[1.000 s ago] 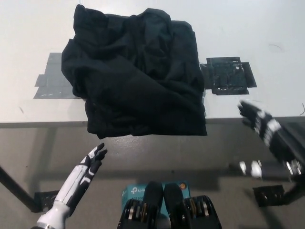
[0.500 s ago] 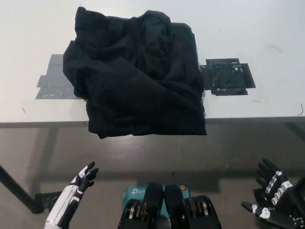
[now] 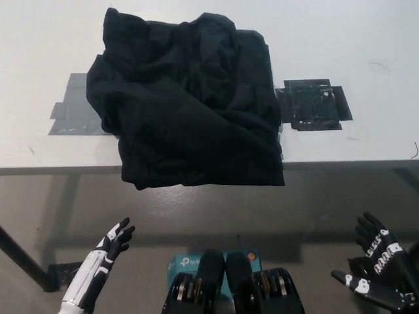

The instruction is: The robot grabs the right edges of the black jacket on the table, and folds it in half

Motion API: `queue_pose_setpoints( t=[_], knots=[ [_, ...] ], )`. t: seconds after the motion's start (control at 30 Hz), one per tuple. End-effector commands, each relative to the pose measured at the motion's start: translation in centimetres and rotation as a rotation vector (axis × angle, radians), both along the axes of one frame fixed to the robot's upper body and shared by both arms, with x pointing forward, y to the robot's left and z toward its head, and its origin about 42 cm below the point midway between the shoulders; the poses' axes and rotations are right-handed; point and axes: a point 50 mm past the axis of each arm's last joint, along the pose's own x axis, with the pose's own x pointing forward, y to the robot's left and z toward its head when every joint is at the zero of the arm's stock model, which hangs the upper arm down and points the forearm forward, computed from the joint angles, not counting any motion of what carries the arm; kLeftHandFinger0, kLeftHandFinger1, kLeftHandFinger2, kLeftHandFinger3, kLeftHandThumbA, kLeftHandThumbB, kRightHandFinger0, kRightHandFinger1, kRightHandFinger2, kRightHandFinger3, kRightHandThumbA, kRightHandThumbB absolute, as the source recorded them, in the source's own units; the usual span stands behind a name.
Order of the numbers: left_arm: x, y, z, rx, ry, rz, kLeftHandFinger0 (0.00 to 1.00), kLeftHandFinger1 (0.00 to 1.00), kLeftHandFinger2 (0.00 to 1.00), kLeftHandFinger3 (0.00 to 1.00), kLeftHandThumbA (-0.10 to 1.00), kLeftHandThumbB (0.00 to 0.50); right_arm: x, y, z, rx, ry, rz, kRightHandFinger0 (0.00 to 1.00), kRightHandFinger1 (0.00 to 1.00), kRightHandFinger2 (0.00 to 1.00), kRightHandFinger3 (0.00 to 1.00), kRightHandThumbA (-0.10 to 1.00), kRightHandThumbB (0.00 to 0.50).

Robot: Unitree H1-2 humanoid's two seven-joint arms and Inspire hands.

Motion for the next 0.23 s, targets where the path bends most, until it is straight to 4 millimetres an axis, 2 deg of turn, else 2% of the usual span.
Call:
queue_pose_setpoints(
  t=[0.0, 0.03, 0.1, 0.13, 0.17, 0.2],
  knots=[
    [0.36, 0.14, 1.45, 0.0, -0.064, -0.003, 1.0, 1.0, 1.0, 1.0, 1.0, 0.238, 0.54, -0.4, 1.19, -0.063, -0.101, 0.0, 1.0, 1.0, 1.0, 1.0, 1.0, 0.113],
    [0.44, 0.28, 1.37, 0.001, -0.062, -0.005, 1.0, 1.0, 1.0, 1.0, 1.0, 0.24, 0.65, -0.45, 1.07, -0.083, -0.11, 0.007, 1.0, 1.0, 1.0, 1.0, 0.99, 0.086],
    [0.58, 0.35, 1.51, 0.009, -0.059, -0.006, 1.0, 1.0, 1.0, 1.0, 1.0, 0.242, 0.86, -0.42, 1.07, -0.099, -0.112, 0.013, 1.0, 1.0, 1.0, 1.0, 0.98, 0.092],
    [0.64, 0.36, 1.58, 0.019, -0.061, -0.008, 1.0, 1.0, 1.0, 1.0, 1.0, 0.237, 0.93, -0.35, 1.08, -0.103, -0.106, 0.014, 1.0, 1.0, 1.0, 1.0, 0.96, 0.142],
    [0.7, 0.36, 1.64, 0.029, -0.062, -0.01, 1.0, 1.0, 1.0, 1.0, 1.0, 0.235, 0.96, -0.26, 1.12, -0.109, -0.102, 0.014, 1.0, 1.0, 1.0, 1.0, 0.95, 0.171],
    [0.72, 0.38, 1.66, 0.039, -0.062, -0.012, 1.0, 1.0, 1.0, 1.0, 1.0, 0.235, 0.95, -0.16, 1.16, -0.114, -0.1, 0.014, 1.0, 1.0, 1.0, 1.0, 0.96, 0.172]
  ],
)
